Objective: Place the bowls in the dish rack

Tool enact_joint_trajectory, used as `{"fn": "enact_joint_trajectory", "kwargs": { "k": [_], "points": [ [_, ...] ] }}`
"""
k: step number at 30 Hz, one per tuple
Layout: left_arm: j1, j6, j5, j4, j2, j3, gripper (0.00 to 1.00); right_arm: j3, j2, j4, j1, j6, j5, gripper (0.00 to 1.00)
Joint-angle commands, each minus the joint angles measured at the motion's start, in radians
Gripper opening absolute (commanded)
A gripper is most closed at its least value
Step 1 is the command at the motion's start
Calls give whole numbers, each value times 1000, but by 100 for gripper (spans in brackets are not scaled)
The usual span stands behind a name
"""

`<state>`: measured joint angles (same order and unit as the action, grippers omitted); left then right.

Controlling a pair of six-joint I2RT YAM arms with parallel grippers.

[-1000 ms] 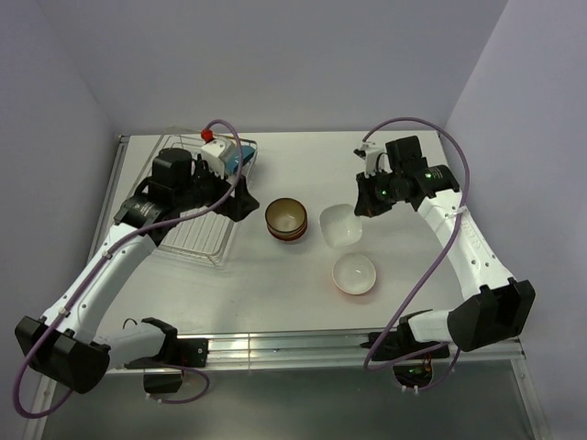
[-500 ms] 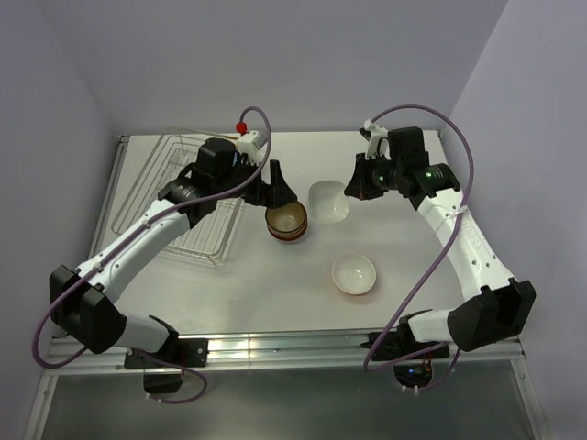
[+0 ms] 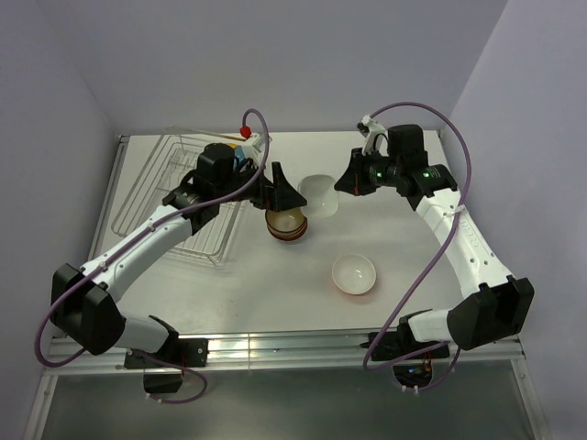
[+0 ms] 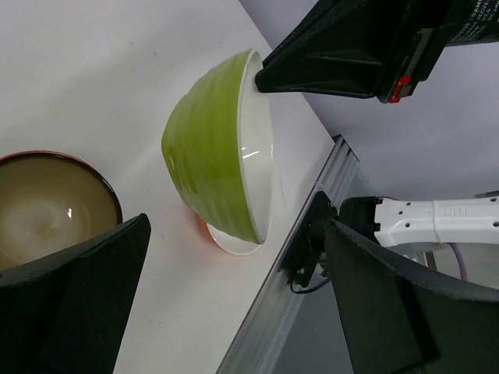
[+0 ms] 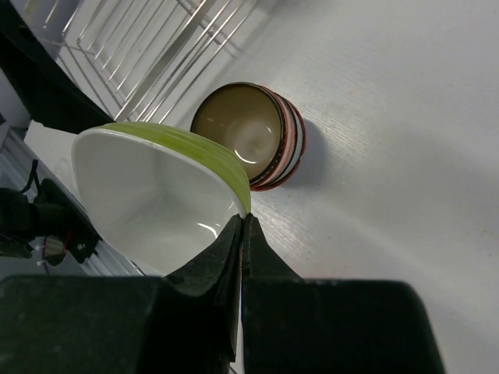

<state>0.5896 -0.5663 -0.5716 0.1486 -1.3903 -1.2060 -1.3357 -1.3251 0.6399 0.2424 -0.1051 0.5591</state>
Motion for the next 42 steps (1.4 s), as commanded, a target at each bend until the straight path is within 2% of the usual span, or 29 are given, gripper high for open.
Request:
{"fn": "enact_joint_trajectory", "kwargs": {
  "k": [1, 9, 23, 30, 38, 41, 42],
  "points": [
    [-5, -60, -65, -90, 37, 17, 99, -5, 29, -94, 6, -24, 85, 0],
    [-20, -112, -97, -101, 24, 26, 99, -3, 33, -129, 6, -56, 142, 0],
    [-28, -204, -148, -237, 30, 66, 84, 3, 20, -138, 6, -77, 177, 0],
    [-30, -219, -152, -250, 25, 69, 63, 12, 26, -146, 6, -77, 188, 0],
    [-30, -225, -151, -248, 11, 65, 50, 15, 26, -141, 6, -77, 202, 0],
    [-30, -225, -152, -251, 13, 68, 34, 3, 12, -129, 6, -74, 214, 0],
    [-30, -227, -149, -250, 17, 71, 21, -5, 4, -120, 6, -71, 217, 7]
  ]
}}
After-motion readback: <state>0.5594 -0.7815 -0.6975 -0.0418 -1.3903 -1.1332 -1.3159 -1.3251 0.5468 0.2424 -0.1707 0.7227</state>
